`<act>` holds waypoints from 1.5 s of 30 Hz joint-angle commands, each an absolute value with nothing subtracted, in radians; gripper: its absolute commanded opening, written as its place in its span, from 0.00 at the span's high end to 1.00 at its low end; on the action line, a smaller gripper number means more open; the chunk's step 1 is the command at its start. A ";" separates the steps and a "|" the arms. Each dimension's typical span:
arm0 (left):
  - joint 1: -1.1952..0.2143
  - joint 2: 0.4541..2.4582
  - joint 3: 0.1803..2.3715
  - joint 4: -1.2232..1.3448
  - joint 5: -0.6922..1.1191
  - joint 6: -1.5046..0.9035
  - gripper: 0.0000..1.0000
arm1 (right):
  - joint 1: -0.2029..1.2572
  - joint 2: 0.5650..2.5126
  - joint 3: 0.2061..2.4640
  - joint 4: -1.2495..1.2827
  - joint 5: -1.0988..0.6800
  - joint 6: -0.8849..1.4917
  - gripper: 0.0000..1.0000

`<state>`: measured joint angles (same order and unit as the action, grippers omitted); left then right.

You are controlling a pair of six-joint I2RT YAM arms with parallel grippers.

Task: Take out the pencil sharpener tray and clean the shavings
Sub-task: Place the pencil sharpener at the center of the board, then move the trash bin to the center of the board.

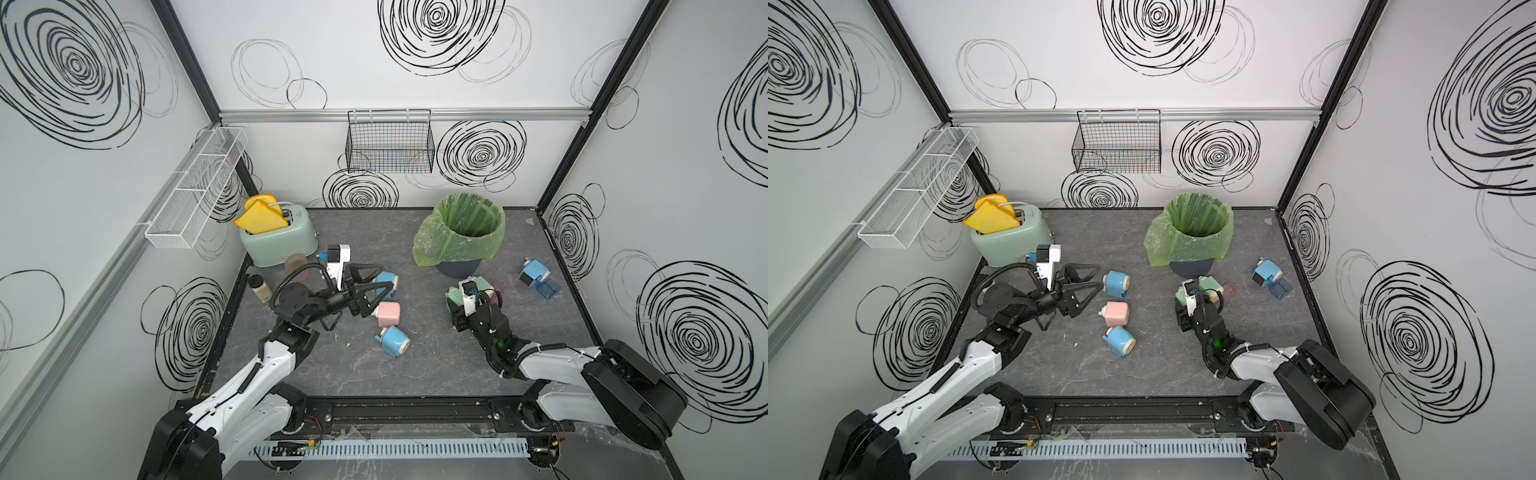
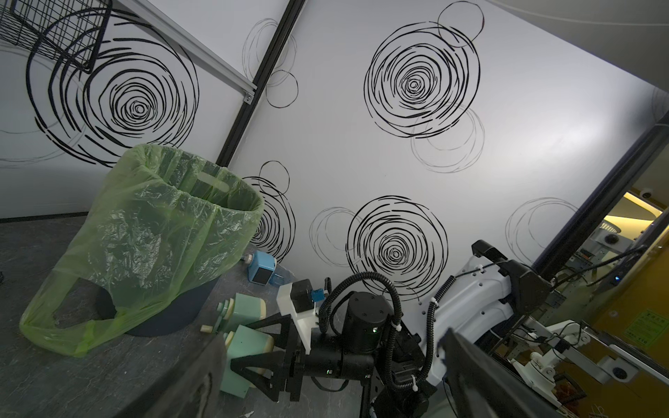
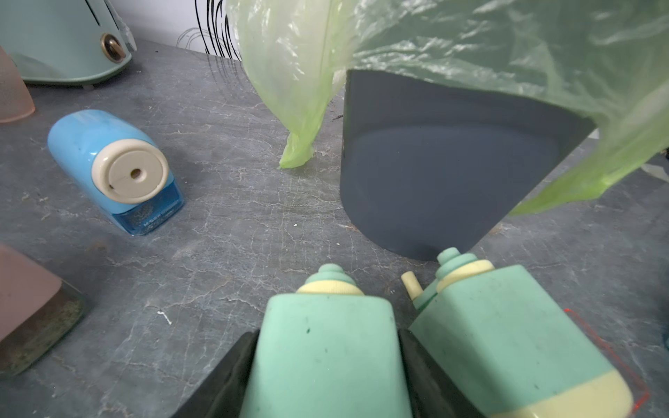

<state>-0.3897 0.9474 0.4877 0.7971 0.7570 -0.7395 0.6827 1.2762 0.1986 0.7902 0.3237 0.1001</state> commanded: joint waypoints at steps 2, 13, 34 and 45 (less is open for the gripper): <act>-0.392 1.007 0.590 0.652 0.737 -0.679 0.03 | 0.677 1.294 0.229 0.814 0.314 0.109 0.26; -0.469 1.218 0.838 0.462 0.672 -0.629 0.03 | 0.646 0.957 0.310 0.475 0.245 0.187 0.08; -0.545 1.661 1.339 0.220 0.498 -0.629 0.03 | -0.130 1.351 0.827 0.471 -0.499 0.653 0.01; -0.458 1.524 1.208 0.185 0.510 -0.615 0.03 | -0.152 1.798 1.048 0.899 -0.864 1.017 0.01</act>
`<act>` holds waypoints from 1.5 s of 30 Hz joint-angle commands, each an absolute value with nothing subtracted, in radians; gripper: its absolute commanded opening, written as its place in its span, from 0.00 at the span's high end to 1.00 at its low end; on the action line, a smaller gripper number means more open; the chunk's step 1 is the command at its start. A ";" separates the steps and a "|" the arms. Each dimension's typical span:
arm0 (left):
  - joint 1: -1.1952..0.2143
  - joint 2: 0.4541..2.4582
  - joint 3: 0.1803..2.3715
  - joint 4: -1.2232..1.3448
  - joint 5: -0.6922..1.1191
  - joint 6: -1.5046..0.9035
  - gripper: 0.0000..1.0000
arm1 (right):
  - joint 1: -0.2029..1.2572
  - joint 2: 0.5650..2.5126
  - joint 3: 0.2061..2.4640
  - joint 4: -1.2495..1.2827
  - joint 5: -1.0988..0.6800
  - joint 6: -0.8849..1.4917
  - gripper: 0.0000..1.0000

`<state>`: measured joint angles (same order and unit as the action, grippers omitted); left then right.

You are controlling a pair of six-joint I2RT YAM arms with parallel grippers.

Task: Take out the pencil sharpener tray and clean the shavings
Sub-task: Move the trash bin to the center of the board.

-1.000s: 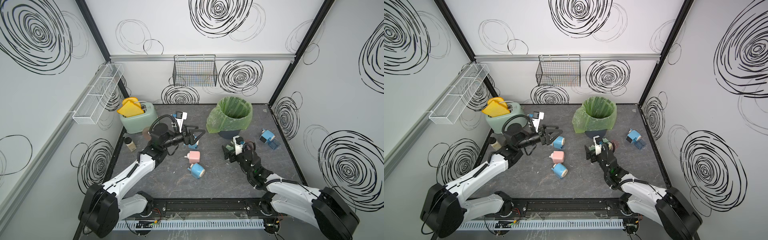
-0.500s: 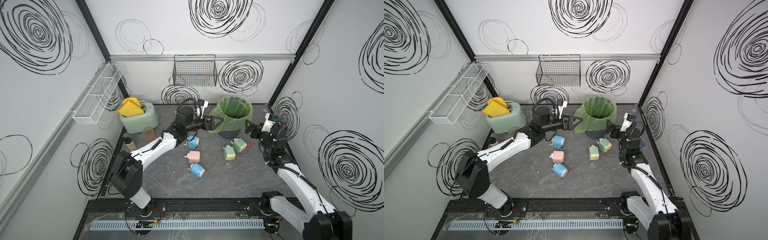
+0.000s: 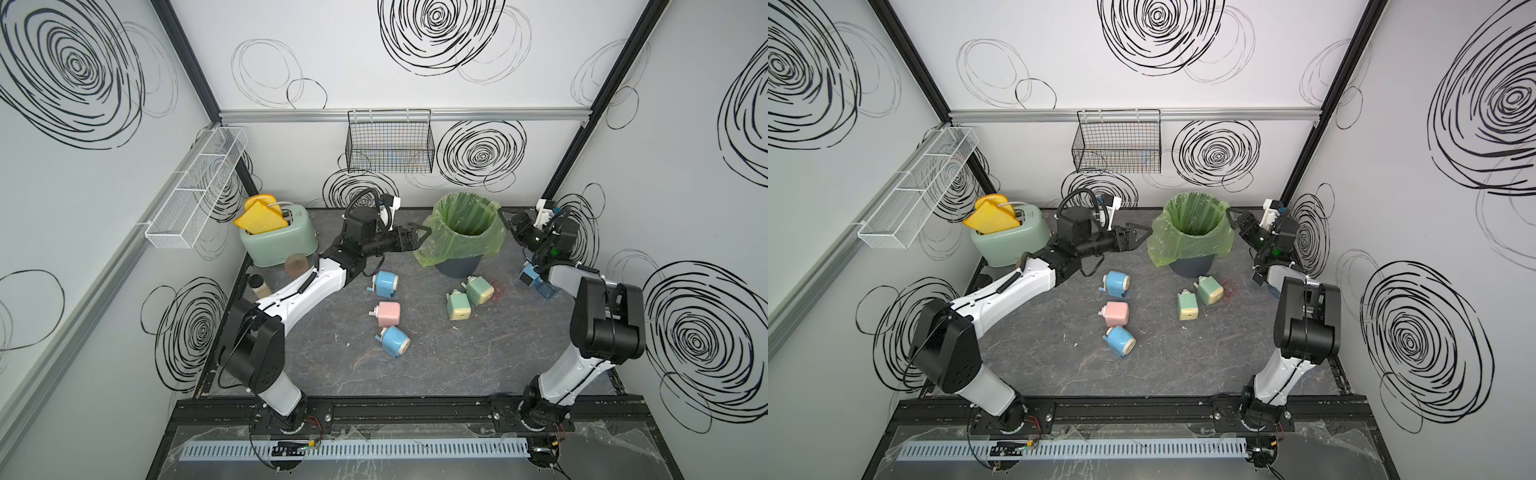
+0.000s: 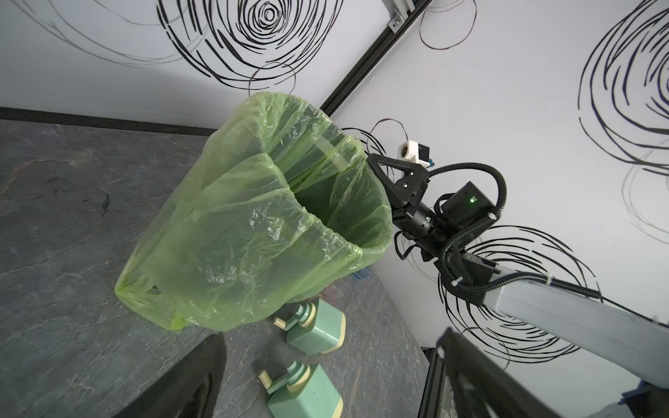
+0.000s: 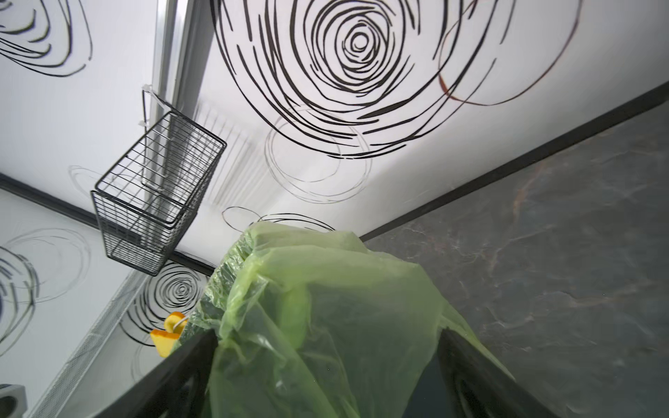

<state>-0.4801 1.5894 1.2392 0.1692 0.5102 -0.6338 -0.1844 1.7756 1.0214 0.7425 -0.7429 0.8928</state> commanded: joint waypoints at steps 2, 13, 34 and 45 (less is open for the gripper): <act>-0.443 1.503 1.182 0.184 0.516 -0.615 0.03 | -0.129 1.813 1.053 0.916 -0.873 1.030 0.01; -0.405 1.422 1.087 0.186 0.524 -0.610 0.03 | 0.107 1.822 1.033 0.931 -0.736 1.039 0.01; -0.305 1.456 1.076 0.183 0.546 -0.607 0.03 | 0.140 1.822 1.213 0.981 -0.750 1.053 0.01; -0.238 1.628 1.197 0.254 0.660 -0.653 0.03 | 0.036 1.701 1.185 0.807 -0.787 0.908 0.01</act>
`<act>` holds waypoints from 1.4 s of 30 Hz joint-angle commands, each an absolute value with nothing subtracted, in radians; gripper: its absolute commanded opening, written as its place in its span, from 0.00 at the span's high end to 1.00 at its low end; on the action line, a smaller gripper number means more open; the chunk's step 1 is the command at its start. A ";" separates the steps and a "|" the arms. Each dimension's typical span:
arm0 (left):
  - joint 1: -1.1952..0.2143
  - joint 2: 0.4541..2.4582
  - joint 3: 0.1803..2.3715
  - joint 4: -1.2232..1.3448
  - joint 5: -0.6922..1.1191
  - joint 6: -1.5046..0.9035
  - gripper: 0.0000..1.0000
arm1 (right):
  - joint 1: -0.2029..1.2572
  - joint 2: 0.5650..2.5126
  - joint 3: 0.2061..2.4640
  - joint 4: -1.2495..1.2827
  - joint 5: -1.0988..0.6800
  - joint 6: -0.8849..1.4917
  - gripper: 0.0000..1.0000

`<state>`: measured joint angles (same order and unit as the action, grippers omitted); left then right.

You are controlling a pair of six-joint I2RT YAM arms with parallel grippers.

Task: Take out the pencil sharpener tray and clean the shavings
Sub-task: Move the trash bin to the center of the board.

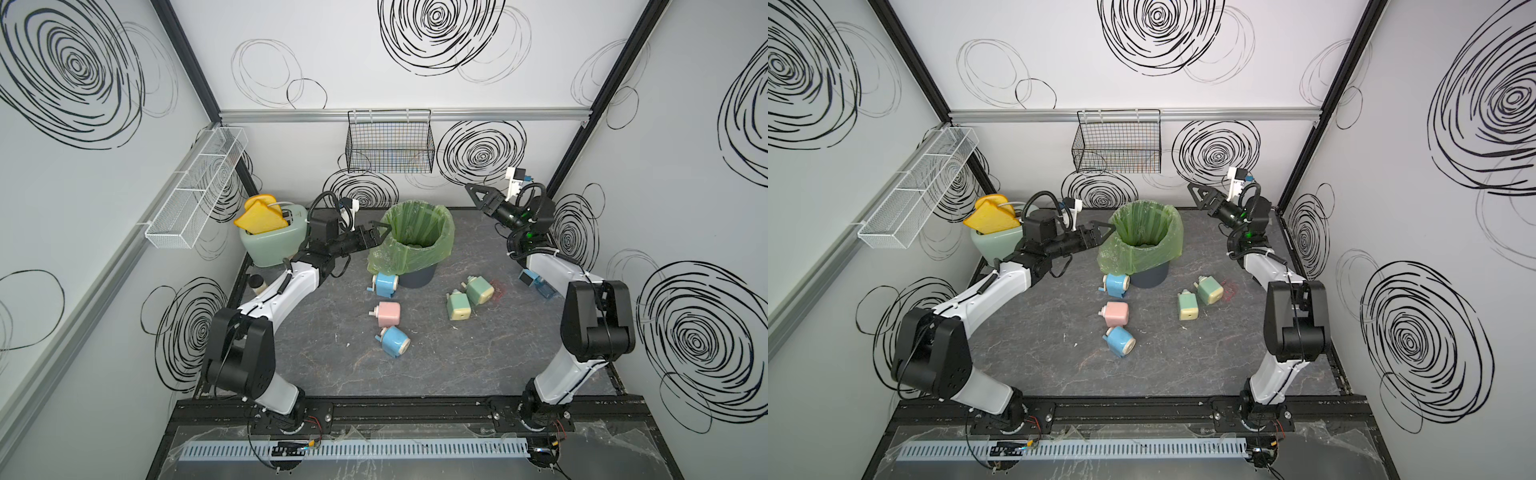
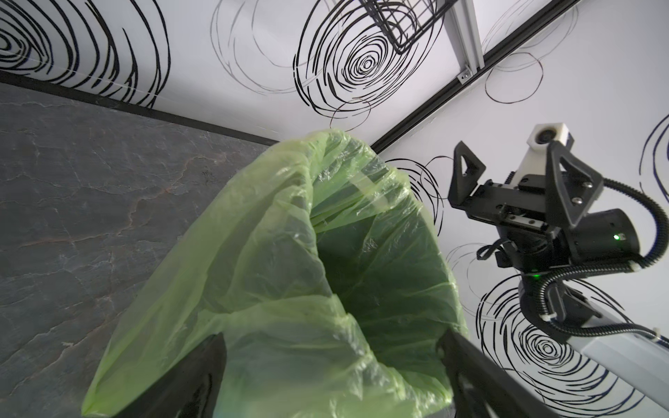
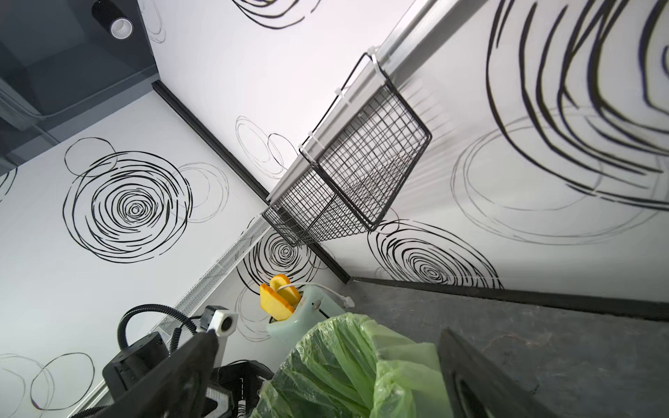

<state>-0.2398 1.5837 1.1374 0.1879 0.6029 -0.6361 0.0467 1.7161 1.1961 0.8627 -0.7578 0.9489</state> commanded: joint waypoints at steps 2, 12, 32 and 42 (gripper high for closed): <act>-0.238 1.664 1.214 0.274 0.659 -0.669 0.03 | 0.036 1.702 1.187 0.784 -0.804 0.891 0.01; -0.312 1.880 1.368 0.384 0.714 -0.708 0.03 | 0.000 1.611 1.057 0.708 -0.778 0.800 0.01; -0.507 2.384 2.049 0.472 0.706 -0.906 0.03 | -0.077 1.442 1.012 0.373 -0.534 0.540 0.01; -0.425 2.243 1.969 0.313 0.689 -0.774 0.03 | -0.062 1.449 1.080 0.232 -0.479 0.463 0.01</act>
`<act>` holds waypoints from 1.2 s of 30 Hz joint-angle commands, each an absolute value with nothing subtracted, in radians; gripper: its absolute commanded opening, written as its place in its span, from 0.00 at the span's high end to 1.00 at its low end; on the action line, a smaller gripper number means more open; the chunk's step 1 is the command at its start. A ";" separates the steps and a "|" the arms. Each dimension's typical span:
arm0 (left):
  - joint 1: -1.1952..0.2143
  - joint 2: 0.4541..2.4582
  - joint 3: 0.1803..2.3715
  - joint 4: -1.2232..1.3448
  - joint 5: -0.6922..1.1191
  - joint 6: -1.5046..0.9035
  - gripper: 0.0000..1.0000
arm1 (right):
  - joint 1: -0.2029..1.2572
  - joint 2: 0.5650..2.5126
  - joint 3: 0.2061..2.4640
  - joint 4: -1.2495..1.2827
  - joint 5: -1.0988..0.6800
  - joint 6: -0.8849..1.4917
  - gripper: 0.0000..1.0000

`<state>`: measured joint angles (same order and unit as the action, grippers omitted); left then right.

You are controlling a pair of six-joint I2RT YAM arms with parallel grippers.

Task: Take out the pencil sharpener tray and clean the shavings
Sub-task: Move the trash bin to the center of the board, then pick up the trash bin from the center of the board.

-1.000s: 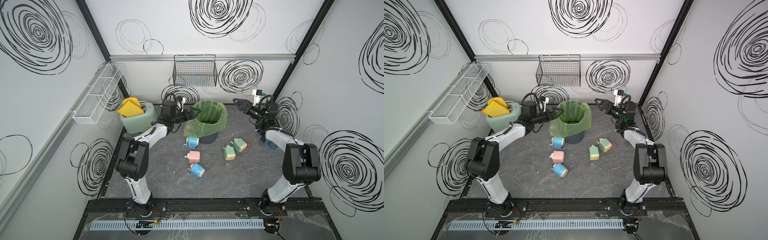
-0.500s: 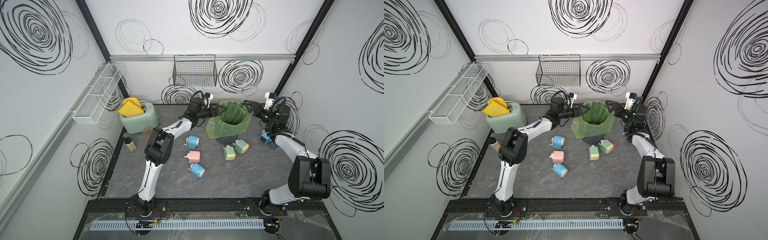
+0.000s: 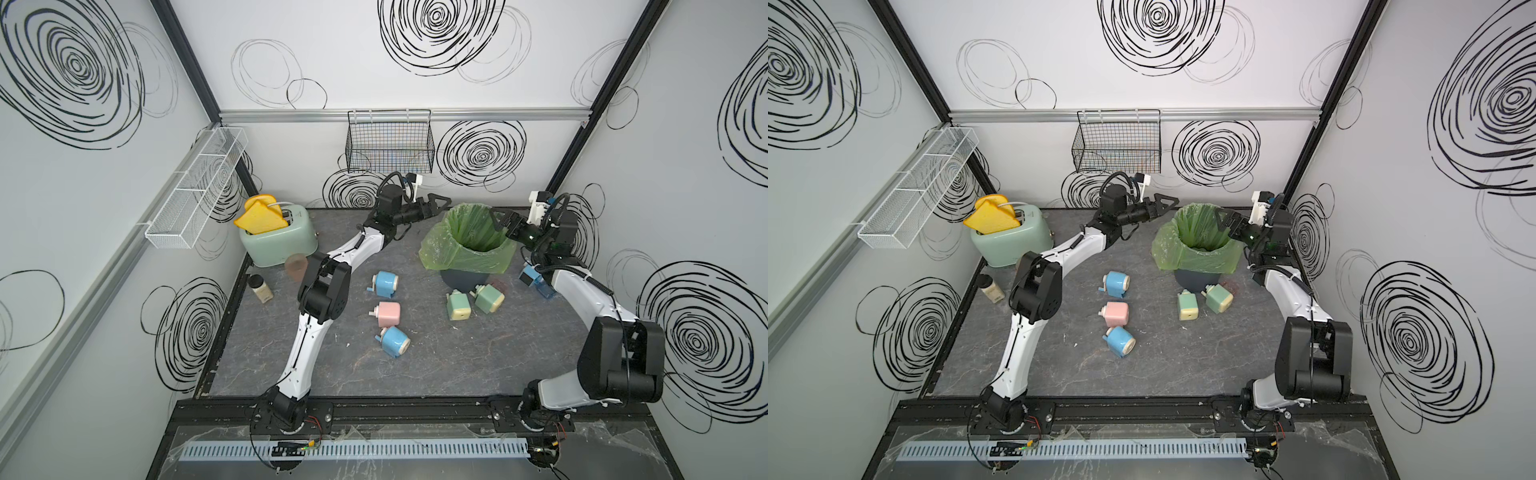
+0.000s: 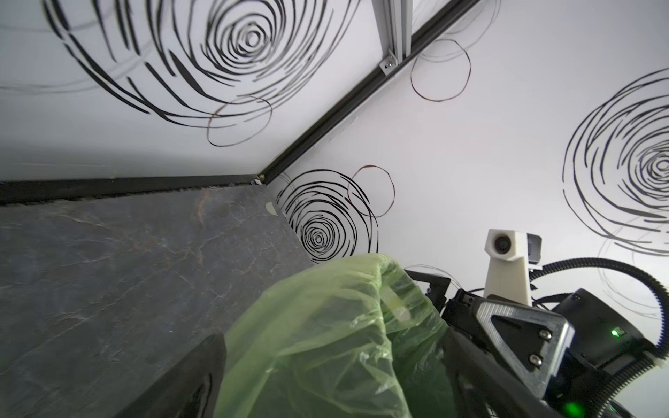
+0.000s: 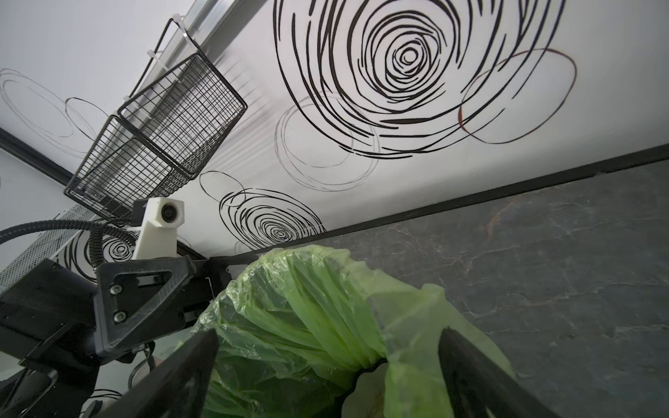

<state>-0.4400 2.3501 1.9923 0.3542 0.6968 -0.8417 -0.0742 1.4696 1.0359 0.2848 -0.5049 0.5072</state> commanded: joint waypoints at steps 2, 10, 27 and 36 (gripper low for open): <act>-0.422 2.209 1.983 0.175 0.655 -0.677 0.03 | -0.054 1.441 1.078 0.223 -0.467 0.454 0.01; -0.487 2.126 2.070 -0.241 0.488 -0.376 0.03 | -0.022 1.376 1.085 0.133 -0.345 0.385 0.01; -0.595 2.001 2.019 -0.429 0.250 -0.223 0.03 | 0.078 1.496 1.411 -0.394 -0.111 0.209 0.34; -0.544 1.858 1.798 -0.326 0.282 -0.237 0.03 | 0.091 1.500 1.443 -0.469 -0.012 0.165 0.30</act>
